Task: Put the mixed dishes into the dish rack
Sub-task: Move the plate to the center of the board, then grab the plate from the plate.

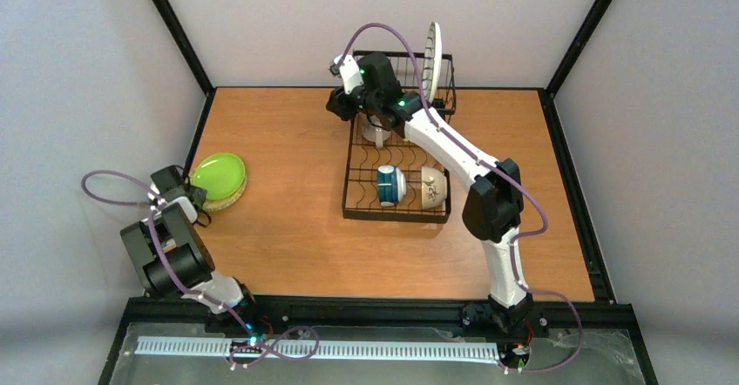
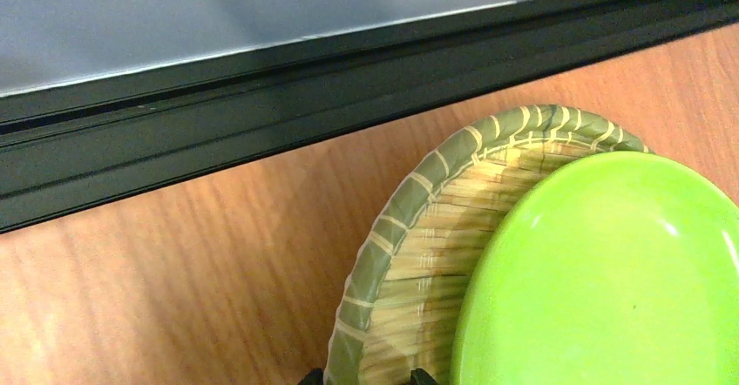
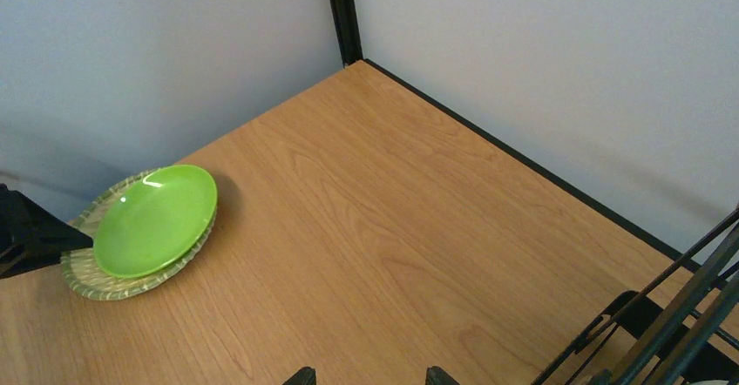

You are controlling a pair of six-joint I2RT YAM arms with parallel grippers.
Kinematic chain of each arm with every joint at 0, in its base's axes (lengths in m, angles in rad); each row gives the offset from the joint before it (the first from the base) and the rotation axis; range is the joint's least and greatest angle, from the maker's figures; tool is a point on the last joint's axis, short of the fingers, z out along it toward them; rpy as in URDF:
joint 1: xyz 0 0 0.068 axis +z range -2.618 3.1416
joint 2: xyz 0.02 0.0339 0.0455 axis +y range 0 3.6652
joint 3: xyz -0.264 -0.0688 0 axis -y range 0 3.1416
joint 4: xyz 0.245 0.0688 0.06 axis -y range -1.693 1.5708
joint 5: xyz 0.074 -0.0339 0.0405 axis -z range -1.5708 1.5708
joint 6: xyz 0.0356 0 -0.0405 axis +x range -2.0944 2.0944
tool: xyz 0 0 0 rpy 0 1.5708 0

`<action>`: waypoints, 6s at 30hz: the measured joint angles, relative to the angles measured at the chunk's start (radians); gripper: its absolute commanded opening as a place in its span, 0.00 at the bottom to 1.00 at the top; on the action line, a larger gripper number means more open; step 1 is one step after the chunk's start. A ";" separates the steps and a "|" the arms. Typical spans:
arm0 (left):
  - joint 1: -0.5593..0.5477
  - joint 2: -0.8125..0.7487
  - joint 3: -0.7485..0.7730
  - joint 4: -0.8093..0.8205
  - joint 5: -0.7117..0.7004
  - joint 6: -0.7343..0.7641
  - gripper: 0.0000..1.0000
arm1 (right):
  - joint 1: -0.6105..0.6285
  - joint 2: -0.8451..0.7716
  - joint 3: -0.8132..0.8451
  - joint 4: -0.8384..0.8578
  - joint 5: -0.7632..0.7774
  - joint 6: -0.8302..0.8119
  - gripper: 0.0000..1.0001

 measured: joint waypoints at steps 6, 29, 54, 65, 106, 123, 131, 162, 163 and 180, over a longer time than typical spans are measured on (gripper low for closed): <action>-0.009 0.024 0.008 0.032 0.073 0.029 0.51 | 0.000 0.000 0.000 0.000 0.000 0.000 0.74; -0.192 0.152 0.132 0.034 0.204 0.164 0.46 | -0.005 0.015 0.025 -0.006 -0.027 0.007 0.74; -0.303 0.057 0.023 0.038 0.167 0.119 0.46 | 0.038 0.140 0.169 -0.029 -0.010 -0.020 0.79; -0.304 -0.022 -0.050 0.024 0.148 0.117 0.46 | 0.072 0.205 0.247 -0.072 0.019 -0.028 0.79; -0.306 -0.247 -0.024 -0.222 0.108 0.102 0.54 | 0.178 0.256 0.235 -0.134 0.095 -0.069 0.79; -0.306 -0.218 -0.054 -0.159 0.101 0.003 0.55 | 0.189 0.295 0.235 -0.133 0.079 -0.069 0.79; -0.306 -0.212 -0.078 -0.104 0.101 -0.037 0.55 | 0.189 0.300 0.235 -0.132 0.079 -0.069 0.79; -0.306 -0.196 -0.126 -0.006 0.101 -0.089 0.54 | 0.189 0.304 0.235 -0.129 0.079 -0.069 0.79; -0.306 -0.196 -0.126 -0.006 0.101 -0.089 0.54 | 0.189 0.305 0.235 -0.129 0.079 -0.070 0.79; -0.306 -0.218 -0.120 -0.019 0.127 -0.090 0.54 | 0.189 0.319 0.242 -0.129 0.079 -0.069 0.79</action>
